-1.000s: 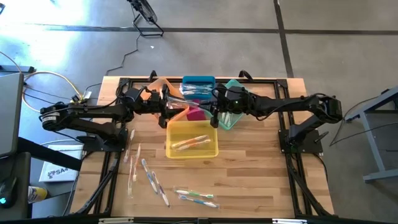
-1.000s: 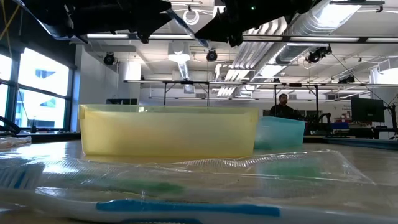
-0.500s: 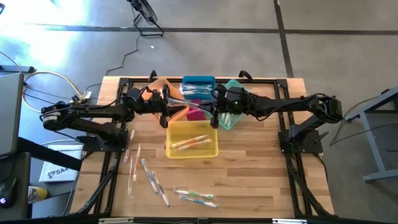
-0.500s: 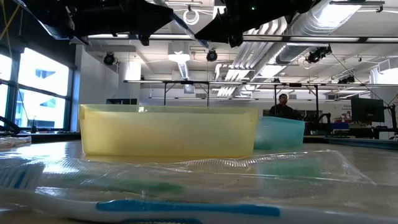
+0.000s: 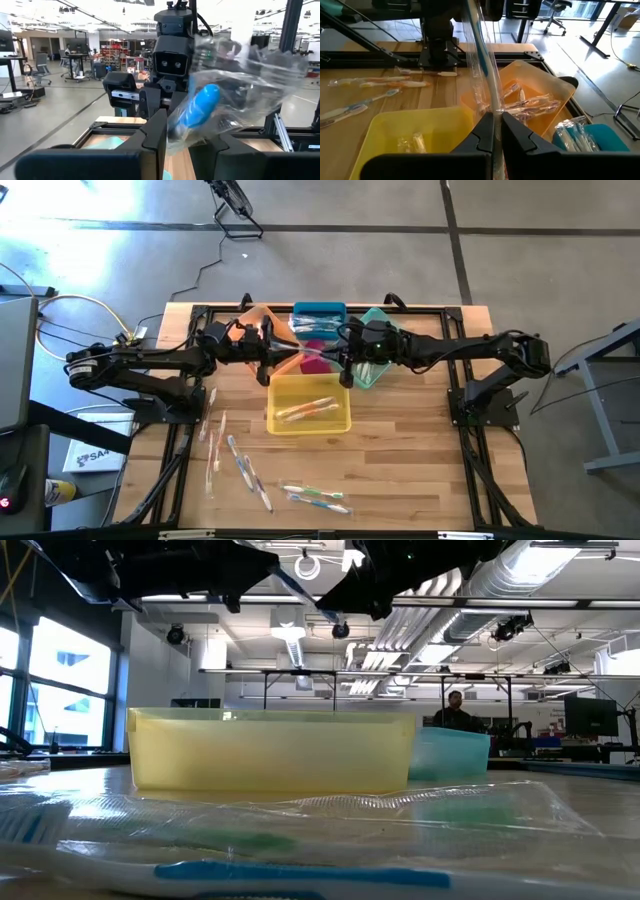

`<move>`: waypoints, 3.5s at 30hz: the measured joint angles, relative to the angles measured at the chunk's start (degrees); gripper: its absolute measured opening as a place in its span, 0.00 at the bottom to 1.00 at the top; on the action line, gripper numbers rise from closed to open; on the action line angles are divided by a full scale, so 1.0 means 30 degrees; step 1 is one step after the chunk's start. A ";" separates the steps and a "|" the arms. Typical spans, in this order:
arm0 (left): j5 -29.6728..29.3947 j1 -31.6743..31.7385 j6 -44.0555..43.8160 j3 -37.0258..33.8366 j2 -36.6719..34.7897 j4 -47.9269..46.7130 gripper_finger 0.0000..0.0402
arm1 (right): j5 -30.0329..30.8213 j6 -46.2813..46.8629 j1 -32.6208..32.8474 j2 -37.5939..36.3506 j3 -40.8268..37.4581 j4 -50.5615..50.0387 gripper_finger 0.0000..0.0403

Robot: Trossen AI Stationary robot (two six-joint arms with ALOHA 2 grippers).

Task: Pick & Place Toothbrushes
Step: Put the blue toothbrush into the blue bin

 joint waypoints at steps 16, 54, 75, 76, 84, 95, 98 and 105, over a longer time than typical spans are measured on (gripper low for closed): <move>-0.0066 0.0007 0.0000 0.0000 0.0000 -0.0018 0.16 | 0.0456 -0.0007 0.0000 0.0000 0.0000 0.0558 0.02; 0.0035 0.0007 -0.0066 0.0000 -0.0007 -0.0088 0.06 | -0.0028 -0.0068 0.0157 0.0000 -0.0007 0.0616 0.20; -0.0342 0.2575 -0.1479 0.0001 0.0000 0.0100 0.05 | 0.6451 0.1584 0.1253 -0.3010 -0.0015 -0.5650 0.76; -0.0342 0.2836 -0.1624 0.0001 0.0003 0.0076 0.05 | 0.6391 0.2074 0.1253 -0.3101 -0.0015 -0.6282 0.76; -0.0898 0.4639 -0.3054 0.0015 0.2109 0.1393 0.05 | 0.3889 0.4365 0.1491 -0.3115 -0.0015 -0.8936 0.67; -0.0817 0.5514 -0.4497 0.2975 0.7377 0.2904 0.05 | 0.0583 0.3964 0.2975 -0.3096 -0.0015 -0.9023 0.28; -0.1126 0.5515 -0.4987 0.3942 0.8582 0.2671 0.05 | 0.0834 0.3508 0.3663 -0.3096 -0.0015 -0.9035 0.14; -0.3407 0.5903 -0.6145 0.4987 0.9486 -0.0532 0.05 | 0.0968 0.2857 0.4931 -0.3089 -0.0015 -0.9582 0.03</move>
